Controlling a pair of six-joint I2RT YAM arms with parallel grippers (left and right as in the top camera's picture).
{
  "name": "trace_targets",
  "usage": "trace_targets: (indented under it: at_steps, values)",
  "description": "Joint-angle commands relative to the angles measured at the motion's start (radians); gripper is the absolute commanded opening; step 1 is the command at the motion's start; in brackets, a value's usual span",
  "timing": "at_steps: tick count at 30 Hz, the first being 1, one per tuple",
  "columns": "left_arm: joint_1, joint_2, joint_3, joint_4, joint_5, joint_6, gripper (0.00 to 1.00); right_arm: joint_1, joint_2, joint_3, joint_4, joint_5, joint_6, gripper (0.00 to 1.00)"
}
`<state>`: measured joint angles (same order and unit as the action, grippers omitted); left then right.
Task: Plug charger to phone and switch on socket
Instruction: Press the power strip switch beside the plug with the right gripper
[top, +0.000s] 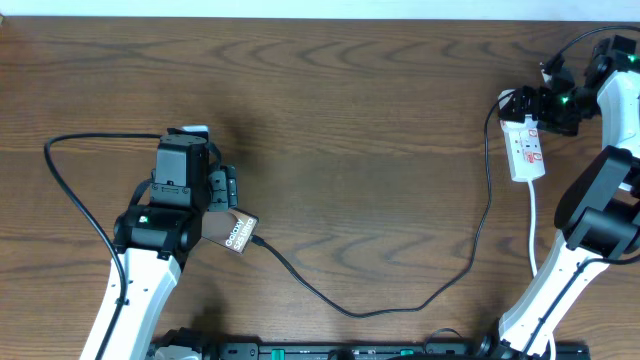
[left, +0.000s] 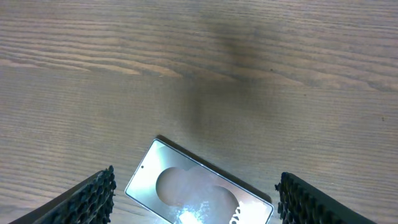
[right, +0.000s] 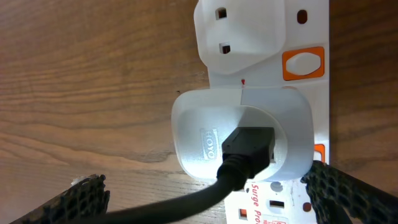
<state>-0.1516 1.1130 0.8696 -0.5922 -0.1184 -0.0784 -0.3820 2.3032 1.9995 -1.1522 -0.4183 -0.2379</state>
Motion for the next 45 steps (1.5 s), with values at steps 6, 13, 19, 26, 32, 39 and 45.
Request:
trace_targets:
  at_steps: [6, 13, 19, 26, 32, 39, 45]
  values:
    - [0.002, 0.004, 0.026, -0.002, 0.021, -0.009, 0.82, 0.023, 0.059, 0.000, -0.006, -0.093, 0.013, 0.99]
    - [0.002, 0.004, 0.026, -0.002, 0.021, -0.009, 0.82, 0.024, 0.059, 0.000, -0.008, -0.124, 0.014, 0.99]
    - [0.002, 0.004, 0.026, -0.002, 0.021, -0.008, 0.82, 0.024, 0.059, 0.000, -0.013, -0.148, 0.021, 0.99]
    - [0.002, 0.004, 0.026, -0.002, 0.021, -0.008, 0.82, 0.024, 0.059, -0.001, -0.017, -0.195, 0.021, 0.99]
    - [0.002, 0.004, 0.026, -0.002, 0.021, -0.009, 0.82, 0.030, 0.059, -0.034, -0.003, -0.195, 0.021, 0.99]
    - [0.002, 0.004, 0.026, -0.002, 0.021, -0.008, 0.82, 0.033, 0.059, -0.133, 0.057, -0.195, 0.025, 0.99]
    - [0.002, 0.004, 0.026, -0.006, 0.021, -0.008, 0.82, 0.025, 0.059, -0.122, 0.057, -0.147, 0.075, 0.99]
